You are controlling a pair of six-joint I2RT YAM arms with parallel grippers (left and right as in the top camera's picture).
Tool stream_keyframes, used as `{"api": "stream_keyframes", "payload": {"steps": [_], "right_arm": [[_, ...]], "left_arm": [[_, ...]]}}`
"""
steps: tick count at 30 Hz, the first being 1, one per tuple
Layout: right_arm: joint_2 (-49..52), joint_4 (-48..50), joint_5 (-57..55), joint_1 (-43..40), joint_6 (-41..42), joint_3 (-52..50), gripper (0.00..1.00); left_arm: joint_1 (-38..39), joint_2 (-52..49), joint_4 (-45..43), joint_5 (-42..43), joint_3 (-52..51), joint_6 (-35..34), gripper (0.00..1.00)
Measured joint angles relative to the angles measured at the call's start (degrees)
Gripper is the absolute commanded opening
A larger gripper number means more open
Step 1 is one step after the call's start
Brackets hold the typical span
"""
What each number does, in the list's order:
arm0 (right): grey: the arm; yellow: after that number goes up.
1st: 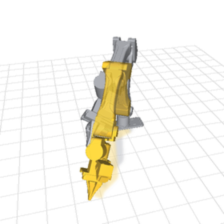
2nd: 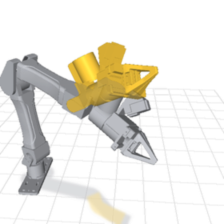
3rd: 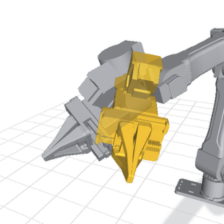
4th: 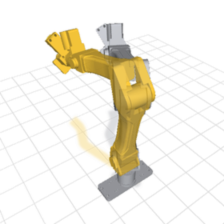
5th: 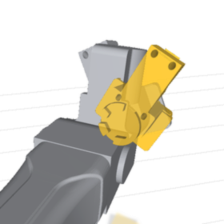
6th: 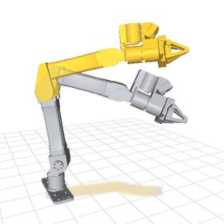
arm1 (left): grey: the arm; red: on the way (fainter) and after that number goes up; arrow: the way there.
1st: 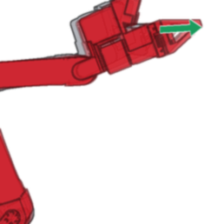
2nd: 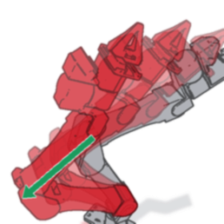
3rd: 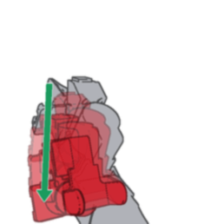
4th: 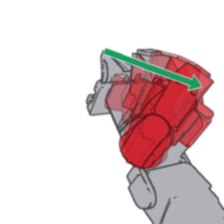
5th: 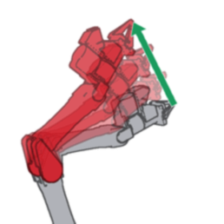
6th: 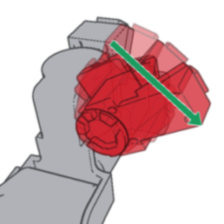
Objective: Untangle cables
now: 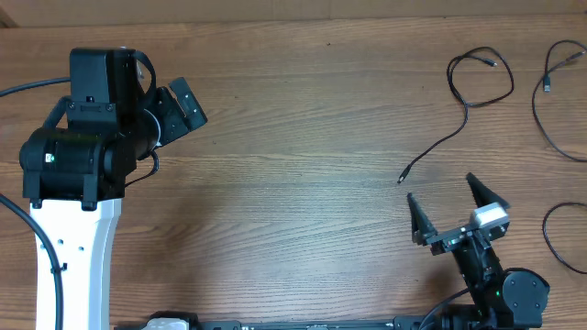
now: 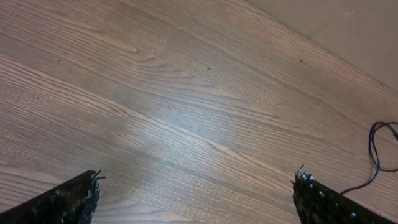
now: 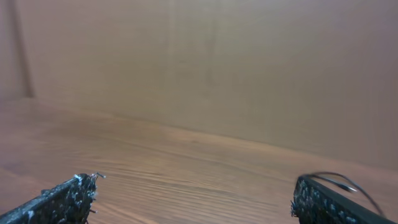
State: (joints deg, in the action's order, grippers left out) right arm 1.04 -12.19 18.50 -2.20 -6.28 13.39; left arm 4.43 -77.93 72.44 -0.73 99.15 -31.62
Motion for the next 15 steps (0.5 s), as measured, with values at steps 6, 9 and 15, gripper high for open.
{"api": "stream_keyframes", "payload": {"steps": [6,9,15], "right_arm": [[-0.3,5.1,0.0,-7.3,0.0,-3.3,1.00],[-0.3,9.1,-0.3,-10.3,0.0,-7.6,1.00],[-0.4,9.3,-2.2,-10.8,0.6,-12.0,1.00]], "left_arm": [[0.0,0.0,0.0,0.0,0.0,0.0,1.00],[0.0,0.0,0.0,0.0,0.0,0.0,1.00],[0.0,0.0,0.0,0.0,0.0,0.0,1.00]]}}
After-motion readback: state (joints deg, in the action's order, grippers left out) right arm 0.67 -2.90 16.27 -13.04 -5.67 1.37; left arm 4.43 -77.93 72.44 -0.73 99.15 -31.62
